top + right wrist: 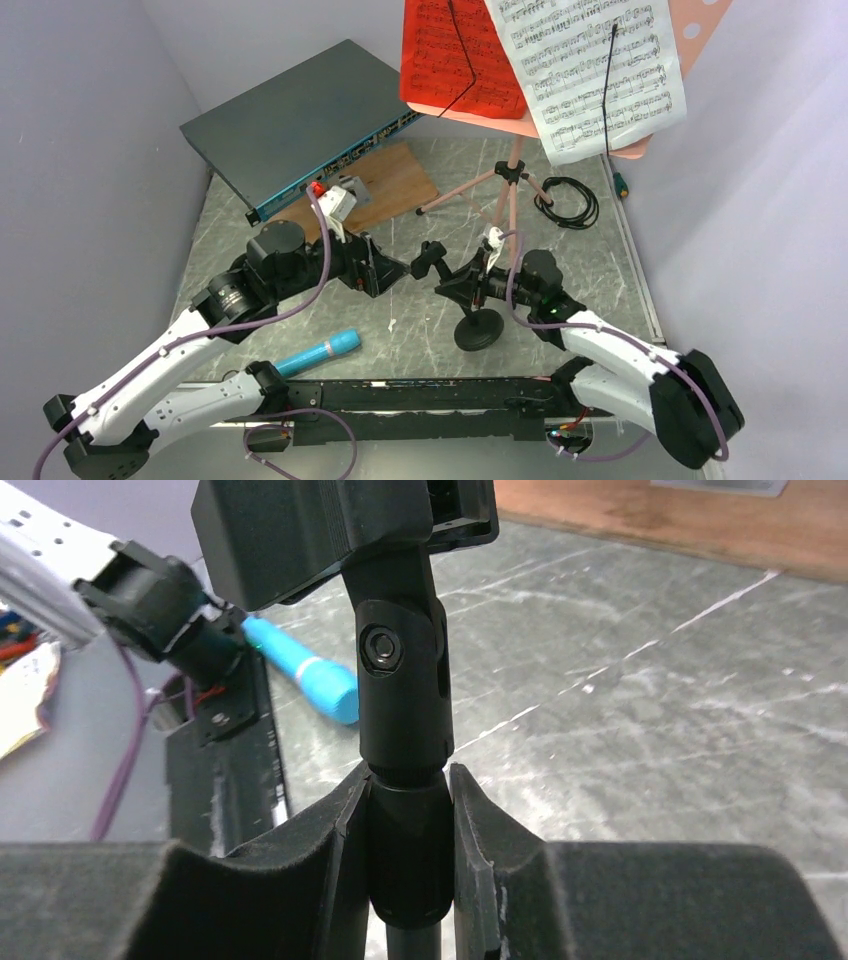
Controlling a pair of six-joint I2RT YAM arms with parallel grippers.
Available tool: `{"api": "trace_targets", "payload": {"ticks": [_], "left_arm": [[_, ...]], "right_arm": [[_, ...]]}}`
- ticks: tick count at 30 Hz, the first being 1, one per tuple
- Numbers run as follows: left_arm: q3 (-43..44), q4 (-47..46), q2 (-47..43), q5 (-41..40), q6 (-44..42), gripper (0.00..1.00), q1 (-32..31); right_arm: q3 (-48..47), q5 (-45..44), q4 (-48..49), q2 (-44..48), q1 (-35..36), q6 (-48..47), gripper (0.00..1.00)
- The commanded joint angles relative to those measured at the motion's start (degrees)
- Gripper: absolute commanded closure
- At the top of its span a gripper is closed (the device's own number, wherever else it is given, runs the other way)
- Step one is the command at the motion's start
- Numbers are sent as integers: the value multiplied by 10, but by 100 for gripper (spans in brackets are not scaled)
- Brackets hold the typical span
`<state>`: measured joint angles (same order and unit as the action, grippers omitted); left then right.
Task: Set up the instrument practice props
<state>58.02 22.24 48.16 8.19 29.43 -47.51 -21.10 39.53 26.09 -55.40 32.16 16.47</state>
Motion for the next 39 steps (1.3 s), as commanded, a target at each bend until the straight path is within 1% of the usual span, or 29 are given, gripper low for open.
{"api": "trace_targets", "payload": {"ticks": [1,3,6,8,12,14,16,18,20,22,24,27,30,32,34,36,39], "left_arm": [[5,9,-2,-27,12,0,-1],[6,13,15,-26,17,1,-1],[15,13,50,-30,-1,1,-1],[32,19,77,-46,-25,6,-1],[77,46,137,-76,-60,13,-1],[92,59,157,-80,-57,16,-1],[82,54,153,-80,-39,16,-1],[53,46,134,-98,-12,14,-1],[21,41,111,-102,12,12,-1],[-4,51,89,-112,35,11,-1],[-21,49,71,-115,45,8,-1],[-28,16,69,-89,27,1,-1],[-3,11,96,-65,-8,1,0],[11,3,115,-36,-32,0,0],[16,-16,132,-2,-54,1,0],[27,-24,151,23,-75,0,0],[50,-34,186,72,-97,1,2]], "right_arm": [[21,-70,318,-63,16,-29,100],[29,-115,387,-104,27,-37,100],[34,-171,484,-158,35,-54,100],[31,-203,519,-191,38,-66,100],[26,-265,596,-260,42,-73,100],[29,-299,650,-305,50,-91,100],[32,-332,710,-355,55,-99,100],[27,-344,721,-380,60,-110,99],[33,-348,720,-381,66,-120,97],[52,-350,719,-372,72,-124,91],[68,-360,704,-357,78,-129,82],[88,-359,672,-334,81,-115,71],[107,-359,645,-309,90,-105,53],[111,-359,592,-276,94,-93,42],[107,-352,514,-231,96,-88,29],[101,-342,428,-192,97,-88,24],[107,-338,339,-126,97,-80,20]]}}
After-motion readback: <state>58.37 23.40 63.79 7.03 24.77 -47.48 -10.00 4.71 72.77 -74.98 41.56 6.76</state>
